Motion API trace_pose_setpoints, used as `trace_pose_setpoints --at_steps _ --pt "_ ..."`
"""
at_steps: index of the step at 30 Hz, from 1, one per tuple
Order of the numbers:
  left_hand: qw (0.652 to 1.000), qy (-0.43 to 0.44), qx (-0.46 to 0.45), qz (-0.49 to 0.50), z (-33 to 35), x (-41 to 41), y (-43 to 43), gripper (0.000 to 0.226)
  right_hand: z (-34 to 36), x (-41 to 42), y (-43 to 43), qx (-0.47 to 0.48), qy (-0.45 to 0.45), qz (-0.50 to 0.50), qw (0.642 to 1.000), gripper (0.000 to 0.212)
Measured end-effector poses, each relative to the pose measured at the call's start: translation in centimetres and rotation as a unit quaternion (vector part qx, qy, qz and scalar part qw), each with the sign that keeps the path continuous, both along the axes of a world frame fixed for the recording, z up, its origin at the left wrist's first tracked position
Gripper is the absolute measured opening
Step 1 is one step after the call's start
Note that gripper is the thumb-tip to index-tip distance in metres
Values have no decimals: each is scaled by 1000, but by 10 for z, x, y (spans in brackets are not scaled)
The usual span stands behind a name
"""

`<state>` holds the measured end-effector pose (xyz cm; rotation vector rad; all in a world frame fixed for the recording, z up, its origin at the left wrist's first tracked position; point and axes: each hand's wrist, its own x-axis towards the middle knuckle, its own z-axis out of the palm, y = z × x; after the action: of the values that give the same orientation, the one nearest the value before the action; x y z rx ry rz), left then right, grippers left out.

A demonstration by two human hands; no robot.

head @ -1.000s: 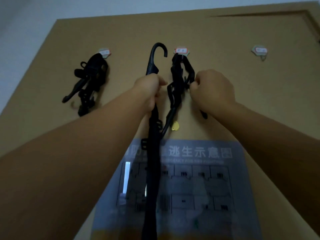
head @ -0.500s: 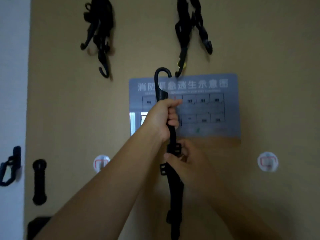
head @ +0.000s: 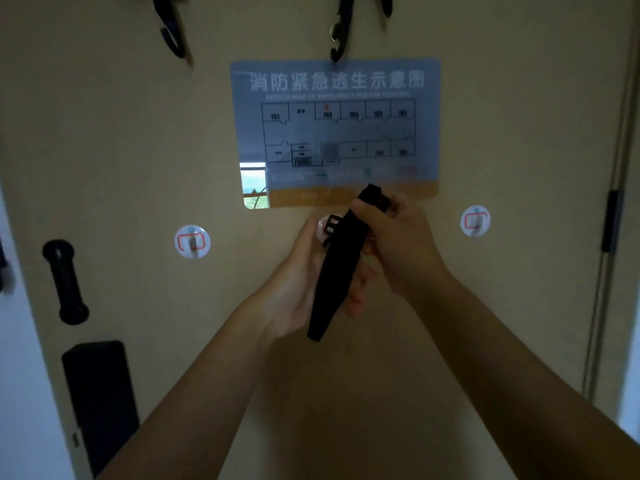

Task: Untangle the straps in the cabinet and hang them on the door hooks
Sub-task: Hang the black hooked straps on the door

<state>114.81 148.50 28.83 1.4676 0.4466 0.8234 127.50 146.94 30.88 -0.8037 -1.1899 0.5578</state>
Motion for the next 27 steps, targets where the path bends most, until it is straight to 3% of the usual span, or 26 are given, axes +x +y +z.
trace_pose_setpoints --at_steps 3,5,9,11,14,17,19,21,24,27 --pt "990 59 108 68 -13 -7 -5 46 -14 12 7 -31 30 -35 998 11" --pt "973 117 163 118 -20 -5 -11 25 -31 19 10 -91 -33 -78 992 16" --pt "952 156 233 123 -36 2 -19 30 -63 25 9 -166 -201 -184 948 33" --pt "945 154 263 117 -42 0 -20 32 -70 24 7 -161 -275 -235 918 32" --pt "942 129 290 109 -48 -3 -20 31 -75 21 6 -102 -282 -165 940 8" --pt "943 81 285 152 -46 -3 -18 37 -78 15 -2 -77 -159 71 982 21" --pt "945 58 269 175 -37 -3 -17 38 -81 13 -5 -71 -106 207 970 27" --pt "958 25 230 171 -27 -1 -14 34 -83 12 -3 -76 -82 270 956 33" --pt "962 11 224 157 -15 -1 -12 30 -79 7 -2 -87 -87 268 956 27" --pt "941 83 282 166 -11 1 -3 13 -72 4 10 -124 -108 94 982 13"
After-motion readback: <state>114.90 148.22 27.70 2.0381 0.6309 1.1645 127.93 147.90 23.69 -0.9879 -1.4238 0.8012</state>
